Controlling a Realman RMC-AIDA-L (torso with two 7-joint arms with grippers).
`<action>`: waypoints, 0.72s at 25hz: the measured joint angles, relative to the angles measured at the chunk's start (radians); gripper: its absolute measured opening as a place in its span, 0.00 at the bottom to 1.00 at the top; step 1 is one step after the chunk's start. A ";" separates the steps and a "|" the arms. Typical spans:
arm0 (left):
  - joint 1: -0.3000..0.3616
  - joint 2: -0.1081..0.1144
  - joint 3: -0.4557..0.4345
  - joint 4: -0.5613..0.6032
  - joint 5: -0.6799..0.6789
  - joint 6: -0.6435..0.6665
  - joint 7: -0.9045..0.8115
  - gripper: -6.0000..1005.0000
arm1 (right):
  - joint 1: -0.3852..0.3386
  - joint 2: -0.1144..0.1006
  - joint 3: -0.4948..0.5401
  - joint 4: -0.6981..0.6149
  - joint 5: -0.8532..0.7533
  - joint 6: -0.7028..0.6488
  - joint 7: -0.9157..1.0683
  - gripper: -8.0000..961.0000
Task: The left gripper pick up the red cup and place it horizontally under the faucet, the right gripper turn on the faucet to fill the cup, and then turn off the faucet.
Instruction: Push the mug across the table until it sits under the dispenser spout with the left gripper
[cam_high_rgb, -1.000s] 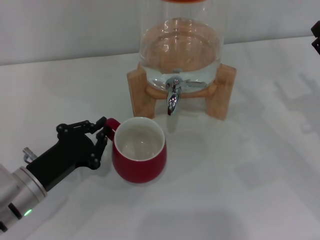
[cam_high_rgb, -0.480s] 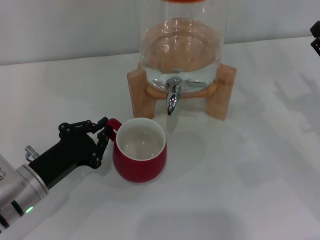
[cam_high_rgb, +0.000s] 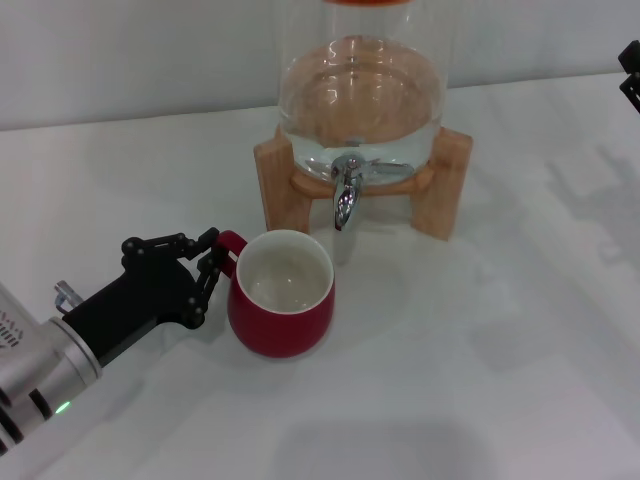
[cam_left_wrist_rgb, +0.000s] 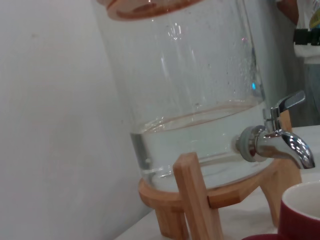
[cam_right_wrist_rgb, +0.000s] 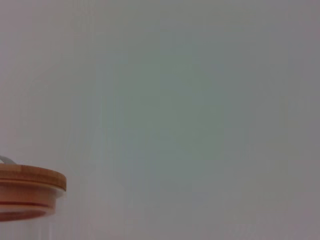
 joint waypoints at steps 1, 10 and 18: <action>-0.002 0.000 0.000 0.000 0.000 0.004 0.000 0.11 | 0.001 0.000 0.000 0.000 0.000 0.000 0.000 0.86; -0.005 0.002 0.000 0.002 0.000 0.013 0.024 0.11 | 0.002 0.000 0.003 0.000 0.004 0.003 0.000 0.86; -0.014 0.006 -0.001 -0.002 0.031 0.048 0.028 0.11 | 0.003 0.000 0.003 0.000 0.007 0.003 0.000 0.86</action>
